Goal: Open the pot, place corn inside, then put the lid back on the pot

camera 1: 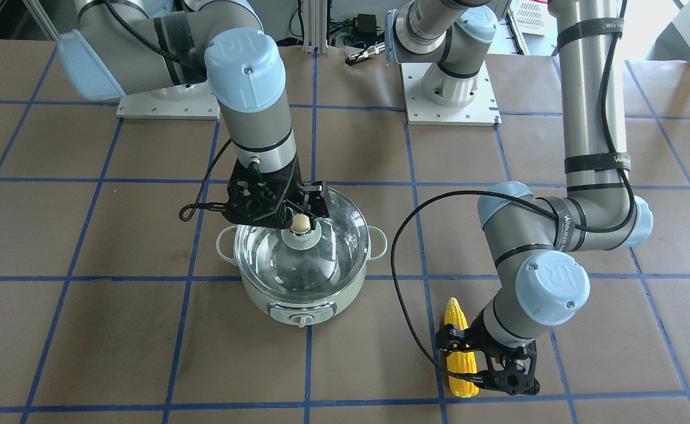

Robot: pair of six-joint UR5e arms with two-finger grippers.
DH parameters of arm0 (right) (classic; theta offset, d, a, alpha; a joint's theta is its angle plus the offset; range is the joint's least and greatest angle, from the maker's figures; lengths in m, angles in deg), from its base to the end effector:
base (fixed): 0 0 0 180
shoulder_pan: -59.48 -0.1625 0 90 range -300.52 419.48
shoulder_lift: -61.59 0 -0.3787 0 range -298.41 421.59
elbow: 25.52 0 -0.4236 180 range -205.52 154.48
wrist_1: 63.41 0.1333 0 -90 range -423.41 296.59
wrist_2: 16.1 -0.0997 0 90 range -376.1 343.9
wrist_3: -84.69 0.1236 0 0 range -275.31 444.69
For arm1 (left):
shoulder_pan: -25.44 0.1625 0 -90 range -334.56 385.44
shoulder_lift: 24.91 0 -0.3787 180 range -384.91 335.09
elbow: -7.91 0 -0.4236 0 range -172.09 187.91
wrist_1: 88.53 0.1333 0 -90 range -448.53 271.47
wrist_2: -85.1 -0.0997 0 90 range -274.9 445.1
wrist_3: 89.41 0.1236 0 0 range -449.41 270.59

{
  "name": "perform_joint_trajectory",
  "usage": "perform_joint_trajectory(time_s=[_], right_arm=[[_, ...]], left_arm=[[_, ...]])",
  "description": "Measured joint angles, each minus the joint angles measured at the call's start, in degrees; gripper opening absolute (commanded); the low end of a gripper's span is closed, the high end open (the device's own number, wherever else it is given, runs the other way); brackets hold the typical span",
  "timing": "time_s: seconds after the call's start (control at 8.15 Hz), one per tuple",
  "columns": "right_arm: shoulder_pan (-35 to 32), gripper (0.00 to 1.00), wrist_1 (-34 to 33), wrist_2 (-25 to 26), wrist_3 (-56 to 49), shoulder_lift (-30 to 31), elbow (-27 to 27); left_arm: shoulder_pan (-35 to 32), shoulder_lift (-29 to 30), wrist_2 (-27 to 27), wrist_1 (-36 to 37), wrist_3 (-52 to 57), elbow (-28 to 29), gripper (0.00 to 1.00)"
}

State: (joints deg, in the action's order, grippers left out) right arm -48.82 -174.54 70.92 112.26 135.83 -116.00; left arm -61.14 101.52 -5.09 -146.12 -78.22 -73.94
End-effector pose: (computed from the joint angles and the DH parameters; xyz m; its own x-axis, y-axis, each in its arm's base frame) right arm 0.3272 -0.5442 0.2940 -0.9840 0.1561 -0.0854 0.1609 0.9856 -0.0516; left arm -0.0905 -0.7129 0.1504 -0.9908 0.1345 -0.0172 0.1353 0.9883 -0.0700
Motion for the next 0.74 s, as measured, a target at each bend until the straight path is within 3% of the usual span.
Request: perform_joint_trajectory(time_s=[0.49,0.61,0.74], right_arm=[[-1.51,0.86,-0.76,0.31,1.89,-1.73,-0.21],[-1.53,0.82,-0.81,0.31,1.90,-1.91,-0.21],[-1.59,0.79,-0.84,0.29,2.04,-2.01,-0.22]], left_arm=[[0.00,2.74,1.86,2.14,-0.93,0.02,1.00],[0.00,3.36,2.26,3.35,-0.80,0.02,0.54],[0.00,3.74,2.89,4.12,-0.79,0.03,0.17]])
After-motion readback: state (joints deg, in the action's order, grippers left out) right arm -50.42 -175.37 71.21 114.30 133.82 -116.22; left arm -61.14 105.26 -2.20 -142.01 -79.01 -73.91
